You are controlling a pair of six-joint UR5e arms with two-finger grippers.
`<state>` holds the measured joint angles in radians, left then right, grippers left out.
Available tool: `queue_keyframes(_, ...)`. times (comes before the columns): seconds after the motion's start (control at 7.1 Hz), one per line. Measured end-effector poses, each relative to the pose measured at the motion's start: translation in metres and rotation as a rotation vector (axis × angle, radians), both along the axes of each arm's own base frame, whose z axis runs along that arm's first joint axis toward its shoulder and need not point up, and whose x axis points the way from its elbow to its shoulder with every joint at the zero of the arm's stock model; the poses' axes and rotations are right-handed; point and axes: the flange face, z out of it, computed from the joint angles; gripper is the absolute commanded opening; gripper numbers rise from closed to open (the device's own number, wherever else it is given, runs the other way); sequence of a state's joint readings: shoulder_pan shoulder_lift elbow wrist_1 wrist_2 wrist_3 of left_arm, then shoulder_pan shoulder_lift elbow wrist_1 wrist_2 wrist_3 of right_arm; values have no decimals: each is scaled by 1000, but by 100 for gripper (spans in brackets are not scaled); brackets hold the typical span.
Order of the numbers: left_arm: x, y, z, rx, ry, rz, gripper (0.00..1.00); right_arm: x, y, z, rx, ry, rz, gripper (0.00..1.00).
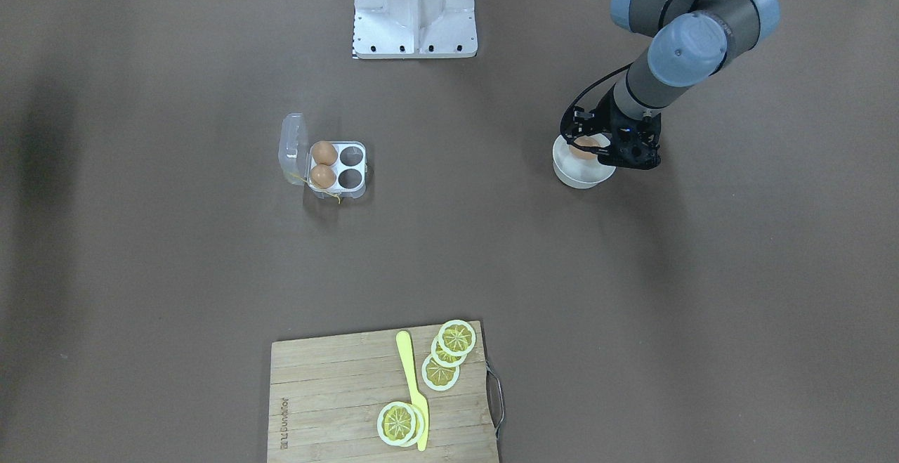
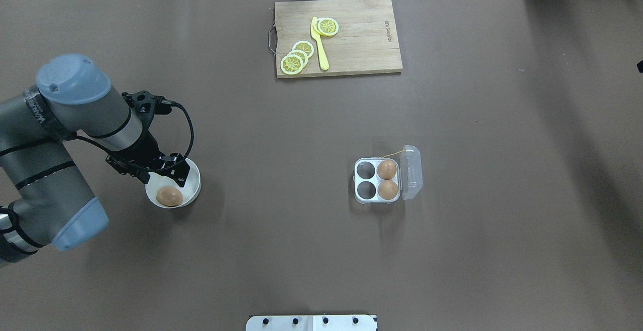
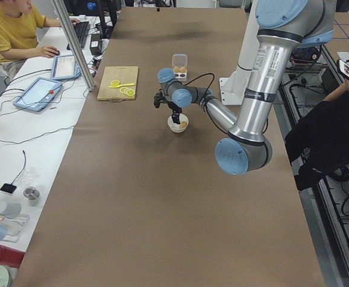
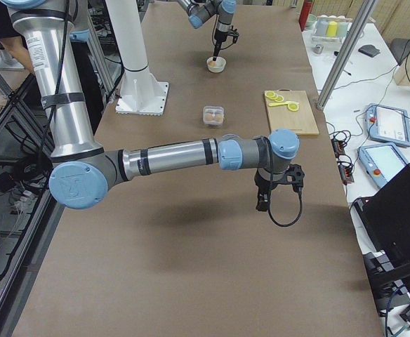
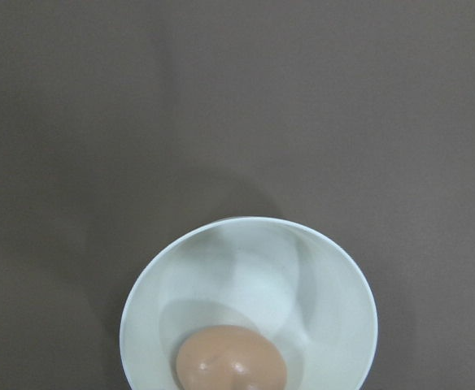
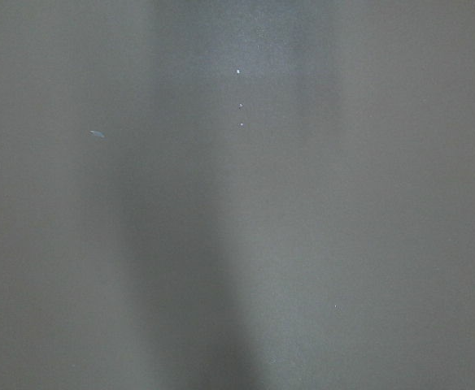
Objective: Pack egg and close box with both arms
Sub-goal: 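Lower the left gripper into the bowl and close it on the egg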
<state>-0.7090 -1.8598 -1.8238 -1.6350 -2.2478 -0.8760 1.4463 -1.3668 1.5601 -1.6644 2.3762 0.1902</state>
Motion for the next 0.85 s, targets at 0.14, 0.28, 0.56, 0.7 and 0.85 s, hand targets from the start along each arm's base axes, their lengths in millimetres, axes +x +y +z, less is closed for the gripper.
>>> queue_keyframes(0.14,4,-3,7,11,-2,1,86,0,0,0,0,0,0,100)
queue_keyframes(0.28,7,-5,10,24,-5,-3,86,0,0,0,0,-1,0,100)
queue_keyframes(0.56,10,-5,13,31,-8,-3,86,0,0,0,0,-1,0,100)
queue_keyframes(0.7,12,-4,14,31,-10,0,86,0,0,0,0,0,0,100)
queue_keyframes(0.85,16,-1,14,30,-11,9,86,0,0,-1,1,0,0,100)
